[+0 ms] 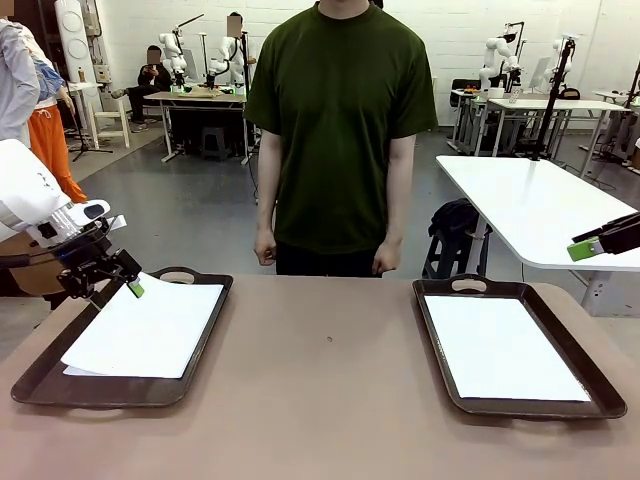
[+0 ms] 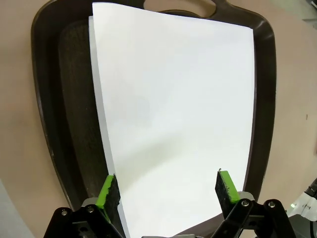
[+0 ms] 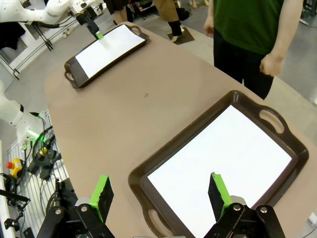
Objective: Sort the A4 documents.
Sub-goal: Place the A4 Paper in the designated Handle tray.
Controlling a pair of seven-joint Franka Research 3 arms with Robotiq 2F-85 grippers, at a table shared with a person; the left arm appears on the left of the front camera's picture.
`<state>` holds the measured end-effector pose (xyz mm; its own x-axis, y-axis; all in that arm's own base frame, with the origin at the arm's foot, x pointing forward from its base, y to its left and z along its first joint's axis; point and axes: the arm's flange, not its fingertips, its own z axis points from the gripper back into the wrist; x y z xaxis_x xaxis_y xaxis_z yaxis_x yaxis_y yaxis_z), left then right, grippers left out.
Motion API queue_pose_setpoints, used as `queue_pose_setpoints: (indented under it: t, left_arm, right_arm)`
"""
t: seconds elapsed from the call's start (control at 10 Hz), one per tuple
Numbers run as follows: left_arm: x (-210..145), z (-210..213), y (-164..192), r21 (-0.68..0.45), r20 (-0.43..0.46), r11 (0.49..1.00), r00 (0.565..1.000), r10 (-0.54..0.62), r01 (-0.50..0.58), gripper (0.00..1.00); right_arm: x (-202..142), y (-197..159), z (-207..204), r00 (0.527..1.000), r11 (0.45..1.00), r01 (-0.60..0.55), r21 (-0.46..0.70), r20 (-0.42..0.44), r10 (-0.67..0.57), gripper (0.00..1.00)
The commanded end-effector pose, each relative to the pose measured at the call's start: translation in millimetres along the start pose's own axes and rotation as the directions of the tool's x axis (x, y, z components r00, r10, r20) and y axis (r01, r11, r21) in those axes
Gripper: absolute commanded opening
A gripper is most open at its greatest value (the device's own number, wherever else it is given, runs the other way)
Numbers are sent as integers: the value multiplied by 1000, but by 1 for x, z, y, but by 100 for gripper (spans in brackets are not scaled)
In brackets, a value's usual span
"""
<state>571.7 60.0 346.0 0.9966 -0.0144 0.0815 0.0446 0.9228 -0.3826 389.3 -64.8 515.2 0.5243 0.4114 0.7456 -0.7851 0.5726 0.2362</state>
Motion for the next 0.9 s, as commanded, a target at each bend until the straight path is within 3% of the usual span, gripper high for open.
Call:
queue_pose_setpoints:
  t: [0.0,0.3,0.4,0.5,0.8]
  left_arm:
    - [-9,4,-1,43,15,999,1000,22,-23,100]
    - [-10,11,0,109,24,994,1000,13,-15,100]
    - [-8,10,-1,82,31,995,998,52,-55,100]
    - [-5,7,3,60,15,998,1000,-13,12,100]
    - [-5,7,3,60,15,998,1000,-13,12,100]
  right_arm:
    - [1,0,-2,1000,1000,-5,-2,5,5,100]
    - [1,0,-2,1000,1000,-5,-2,5,5,100]
    - [1,0,-2,1000,1000,-5,-2,5,5,100]
    - [1,0,-2,1000,1000,-5,-2,5,5,100]
    - [1,0,-2,1000,1000,-5,-2,5,5,100]
